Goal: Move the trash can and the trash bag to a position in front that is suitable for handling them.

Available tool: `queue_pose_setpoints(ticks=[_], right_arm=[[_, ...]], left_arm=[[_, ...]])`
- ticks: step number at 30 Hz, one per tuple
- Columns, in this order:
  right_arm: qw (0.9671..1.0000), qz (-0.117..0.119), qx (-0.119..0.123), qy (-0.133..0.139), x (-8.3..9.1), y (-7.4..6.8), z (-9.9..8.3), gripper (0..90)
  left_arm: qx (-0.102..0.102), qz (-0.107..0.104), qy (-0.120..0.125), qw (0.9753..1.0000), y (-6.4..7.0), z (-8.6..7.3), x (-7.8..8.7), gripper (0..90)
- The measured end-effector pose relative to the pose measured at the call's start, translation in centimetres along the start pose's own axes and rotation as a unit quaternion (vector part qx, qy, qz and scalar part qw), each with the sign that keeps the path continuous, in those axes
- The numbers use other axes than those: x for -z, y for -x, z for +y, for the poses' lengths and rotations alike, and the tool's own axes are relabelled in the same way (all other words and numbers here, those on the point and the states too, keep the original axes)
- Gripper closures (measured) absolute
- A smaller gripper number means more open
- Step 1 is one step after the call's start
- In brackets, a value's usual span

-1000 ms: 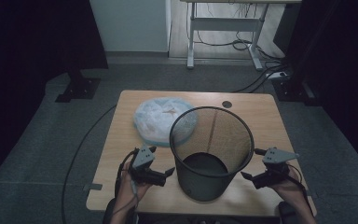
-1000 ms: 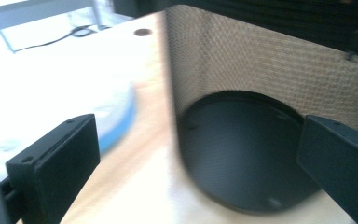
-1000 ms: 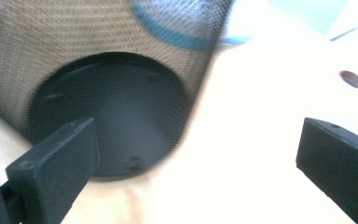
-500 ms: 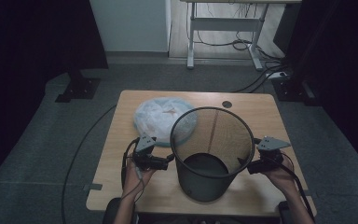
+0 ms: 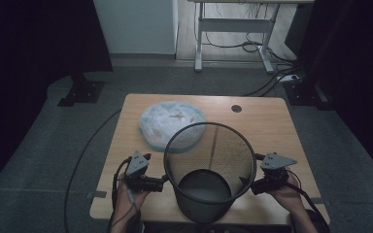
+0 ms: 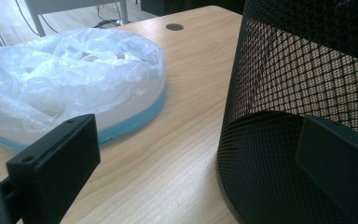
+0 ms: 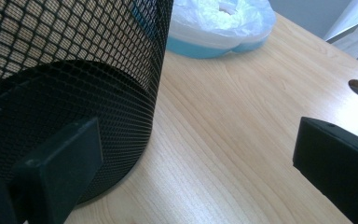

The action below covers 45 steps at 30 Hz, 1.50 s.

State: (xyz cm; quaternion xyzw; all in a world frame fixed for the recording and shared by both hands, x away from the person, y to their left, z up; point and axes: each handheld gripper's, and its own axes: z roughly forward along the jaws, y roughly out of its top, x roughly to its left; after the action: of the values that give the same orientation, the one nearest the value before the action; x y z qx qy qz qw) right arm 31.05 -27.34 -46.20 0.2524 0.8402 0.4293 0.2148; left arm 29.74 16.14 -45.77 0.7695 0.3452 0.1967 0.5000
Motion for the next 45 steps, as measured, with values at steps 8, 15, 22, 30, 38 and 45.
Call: queue_pose_setpoints(ticks=[8, 15, 22, 30, 38, 45], right_arm=[[0.9976, -0.017, -0.065, -0.02, -1.5, 2.9, 0.9, 0.0], [0.9967, -0.012, -0.07, -0.038, -5.1, 4.7, 2.5, 0.0], [0.9972, -0.011, -0.065, -0.035, -8.9, 6.0, 4.4, 0.0], [0.9963, -0.009, -0.066, -0.054, -13.4, 6.8, 5.2, 0.0], [0.996, -0.014, -0.065, -0.06, -16.6, 7.2, 6.5, 0.0], [0.9948, -0.021, -0.077, -0.064, -19.1, 8.1, 7.2, 0.0]], left_arm=[[0.007, 0.026, -0.051, 0.9983, -1.9, -3.1, -2.3, 0.0], [-0.01, 0.043, -0.102, 0.9939, -3.1, -6.0, -4.7, 0.0], [-0.029, 0.047, -0.141, 0.9885, -3.4, -7.2, -5.9, 0.0], [-0.029, 0.043, -0.173, 0.9836, -3.4, -7.5, -6.6, 0.0], [-0.021, 0.039, -0.176, 0.9834, -3.6, -7.5, -6.6, 0.0], [-0.016, 0.038, -0.178, 0.9832, -3.7, -7.5, -6.7, 0.0]])
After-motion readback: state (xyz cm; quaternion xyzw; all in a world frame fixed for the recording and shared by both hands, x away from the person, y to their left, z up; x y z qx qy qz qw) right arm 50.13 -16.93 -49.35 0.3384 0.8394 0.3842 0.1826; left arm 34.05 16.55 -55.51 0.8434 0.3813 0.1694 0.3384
